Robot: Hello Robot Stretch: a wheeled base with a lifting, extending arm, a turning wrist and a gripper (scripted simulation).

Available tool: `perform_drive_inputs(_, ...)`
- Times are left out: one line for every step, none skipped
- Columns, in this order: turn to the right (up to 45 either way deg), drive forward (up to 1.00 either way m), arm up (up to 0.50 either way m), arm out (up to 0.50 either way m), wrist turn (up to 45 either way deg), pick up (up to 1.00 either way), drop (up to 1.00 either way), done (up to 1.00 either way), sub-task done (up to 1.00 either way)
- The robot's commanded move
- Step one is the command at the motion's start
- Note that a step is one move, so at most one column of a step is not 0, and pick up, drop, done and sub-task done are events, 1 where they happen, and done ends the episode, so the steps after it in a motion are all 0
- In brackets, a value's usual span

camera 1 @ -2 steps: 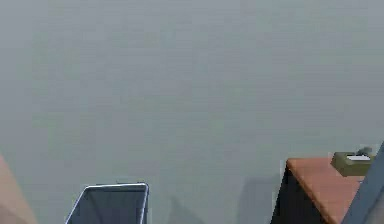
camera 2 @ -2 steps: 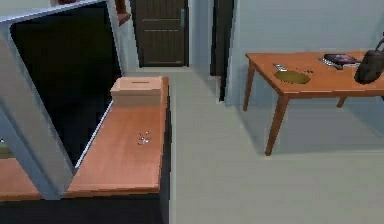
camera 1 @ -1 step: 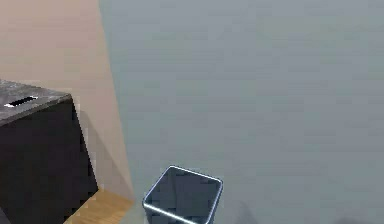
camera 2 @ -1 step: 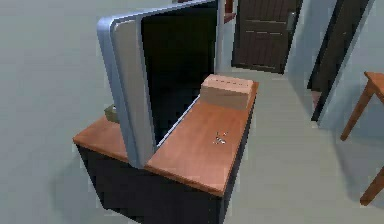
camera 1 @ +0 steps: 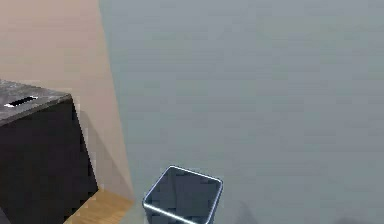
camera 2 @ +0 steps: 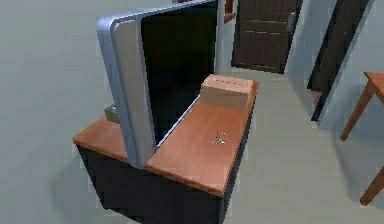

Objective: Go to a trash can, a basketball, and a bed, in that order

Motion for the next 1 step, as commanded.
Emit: perform_drive_inputs(45.0, 0.0, 0.0, 0.0, 0.0, 0.0, 0.0, 0.0, 0.0)
